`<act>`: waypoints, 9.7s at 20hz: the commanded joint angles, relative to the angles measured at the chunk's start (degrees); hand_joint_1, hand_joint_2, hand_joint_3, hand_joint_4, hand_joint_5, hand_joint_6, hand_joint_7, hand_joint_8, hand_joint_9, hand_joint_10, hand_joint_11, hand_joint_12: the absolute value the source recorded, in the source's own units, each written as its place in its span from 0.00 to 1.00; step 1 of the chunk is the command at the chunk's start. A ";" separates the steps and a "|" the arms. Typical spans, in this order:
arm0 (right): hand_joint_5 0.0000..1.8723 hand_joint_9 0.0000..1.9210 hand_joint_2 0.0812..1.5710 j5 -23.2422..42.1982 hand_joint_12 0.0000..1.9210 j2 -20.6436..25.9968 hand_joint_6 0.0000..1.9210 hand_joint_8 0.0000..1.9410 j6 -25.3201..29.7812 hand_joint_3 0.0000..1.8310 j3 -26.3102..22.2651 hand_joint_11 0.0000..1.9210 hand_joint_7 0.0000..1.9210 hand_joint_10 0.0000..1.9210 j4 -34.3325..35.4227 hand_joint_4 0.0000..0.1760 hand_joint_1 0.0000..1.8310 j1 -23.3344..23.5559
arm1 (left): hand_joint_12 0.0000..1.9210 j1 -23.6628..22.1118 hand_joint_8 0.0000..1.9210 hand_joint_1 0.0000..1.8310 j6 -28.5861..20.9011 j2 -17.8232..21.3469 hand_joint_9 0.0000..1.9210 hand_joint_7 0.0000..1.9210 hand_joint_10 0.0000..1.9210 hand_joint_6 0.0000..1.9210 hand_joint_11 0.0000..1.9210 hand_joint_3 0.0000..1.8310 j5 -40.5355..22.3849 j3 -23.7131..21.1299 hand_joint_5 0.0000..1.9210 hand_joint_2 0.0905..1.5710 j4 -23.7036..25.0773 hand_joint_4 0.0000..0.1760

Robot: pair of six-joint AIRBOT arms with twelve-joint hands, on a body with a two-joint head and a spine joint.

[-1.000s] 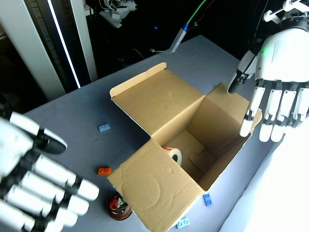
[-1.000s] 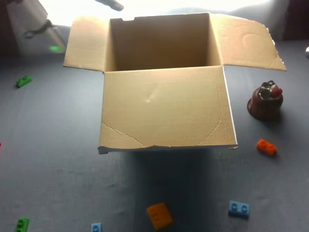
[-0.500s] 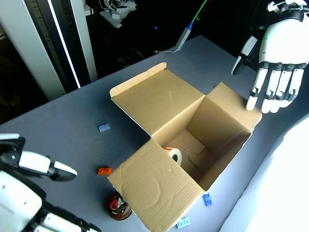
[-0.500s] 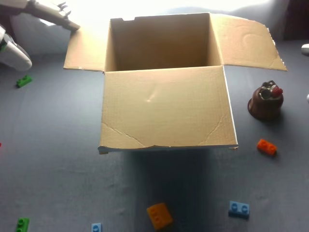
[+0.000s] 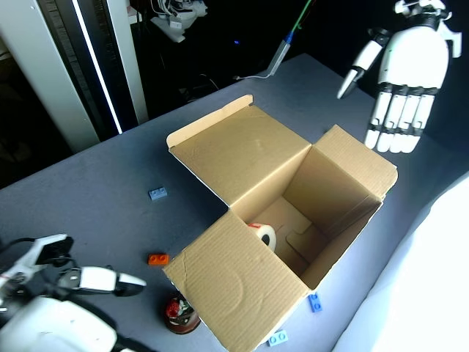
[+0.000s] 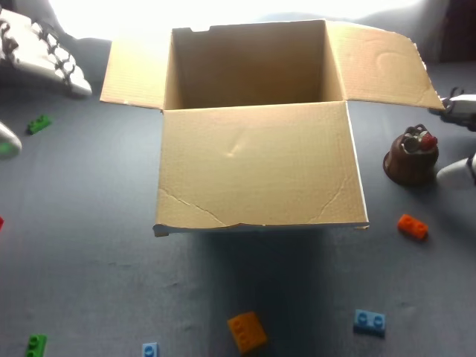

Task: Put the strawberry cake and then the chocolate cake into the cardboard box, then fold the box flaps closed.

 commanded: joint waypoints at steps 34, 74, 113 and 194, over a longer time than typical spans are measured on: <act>0.54 0.34 0.72 10.15 0.89 -5.18 0.41 0.67 -3.60 0.00 3.11 0.12 0.44 0.55 -6.90 0.00 0.67 0.70 | 0.29 20.34 0.00 0.00 19.08 0.25 0.07 0.07 0.00 0.00 0.00 0.00 -1.95 -3.58 0.06 0.77 -31.47 0.00; 0.49 0.27 0.75 19.21 0.95 0.07 0.52 0.73 1.58 0.00 -5.56 0.13 0.40 0.68 -38.25 0.00 0.65 25.57 | 0.34 20.32 0.00 0.00 18.77 -1.53 0.09 0.10 0.00 0.00 0.00 0.00 1.61 -3.02 0.08 0.79 -31.96 0.00; 0.06 0.12 0.61 23.91 0.44 -8.25 0.00 0.00 -0.10 0.00 -1.03 0.00 0.09 0.00 -35.16 0.01 0.30 19.67 | 0.34 17.24 0.00 0.00 19.49 -2.75 0.09 0.09 0.00 0.00 0.00 0.00 8.66 -1.75 0.09 0.79 -29.45 0.00; 0.37 0.38 0.81 23.08 0.72 9.06 0.00 0.00 -11.99 0.00 -11.56 0.08 0.37 0.06 -18.13 0.00 0.06 13.11 | 0.69 7.67 0.00 0.14 20.24 -14.01 0.32 0.36 0.07 0.00 0.03 0.00 15.69 -2.46 0.31 0.84 -24.27 0.00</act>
